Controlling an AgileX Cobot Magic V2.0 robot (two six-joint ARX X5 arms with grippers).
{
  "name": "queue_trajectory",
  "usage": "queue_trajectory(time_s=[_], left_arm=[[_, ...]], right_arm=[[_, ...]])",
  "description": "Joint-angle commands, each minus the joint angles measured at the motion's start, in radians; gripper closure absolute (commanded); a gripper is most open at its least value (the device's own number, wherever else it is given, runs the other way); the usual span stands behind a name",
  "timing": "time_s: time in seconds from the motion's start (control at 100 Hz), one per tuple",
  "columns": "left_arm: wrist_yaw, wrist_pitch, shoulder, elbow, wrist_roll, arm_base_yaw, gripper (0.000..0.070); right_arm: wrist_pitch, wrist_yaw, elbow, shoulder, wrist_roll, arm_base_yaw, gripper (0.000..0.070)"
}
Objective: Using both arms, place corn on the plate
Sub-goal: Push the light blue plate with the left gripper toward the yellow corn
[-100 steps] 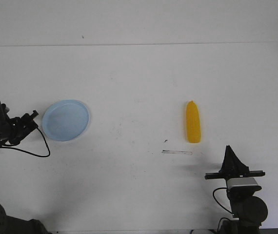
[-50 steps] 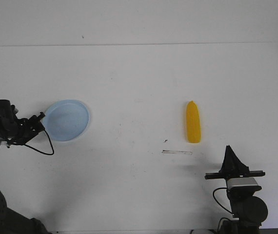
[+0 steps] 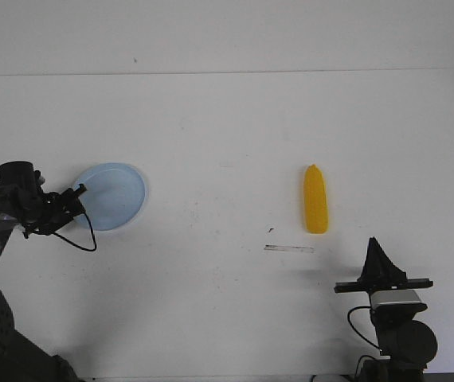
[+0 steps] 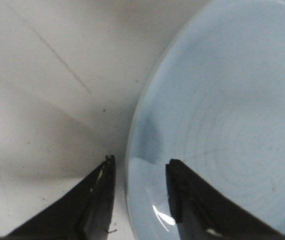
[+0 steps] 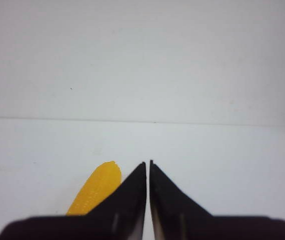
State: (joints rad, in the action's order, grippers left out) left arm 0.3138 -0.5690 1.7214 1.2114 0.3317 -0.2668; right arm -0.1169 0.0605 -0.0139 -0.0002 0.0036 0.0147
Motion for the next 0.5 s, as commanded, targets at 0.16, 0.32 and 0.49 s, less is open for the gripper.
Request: queue_trajectory(time_s=[0.16, 0.32, 0.49], left_arm=[[-0.003, 0.006, 0.020, 0.015, -0.003, -0.001, 0.0567], [-0.002, 0.018, 0.021, 0.015, -0.002, -0.001, 0.0699], [0.007, 0.016, 0.019, 0.015, -0.001, 0.006, 0.0699]], right_arm=[[-0.009, 0.002, 0.001, 0.002, -0.001, 0.000, 0.0686], [-0.009, 0.002, 0.001, 0.002, -0.001, 0.000, 0.0686], [-0.009, 0.002, 0.001, 0.002, -0.001, 0.000, 0.0686]])
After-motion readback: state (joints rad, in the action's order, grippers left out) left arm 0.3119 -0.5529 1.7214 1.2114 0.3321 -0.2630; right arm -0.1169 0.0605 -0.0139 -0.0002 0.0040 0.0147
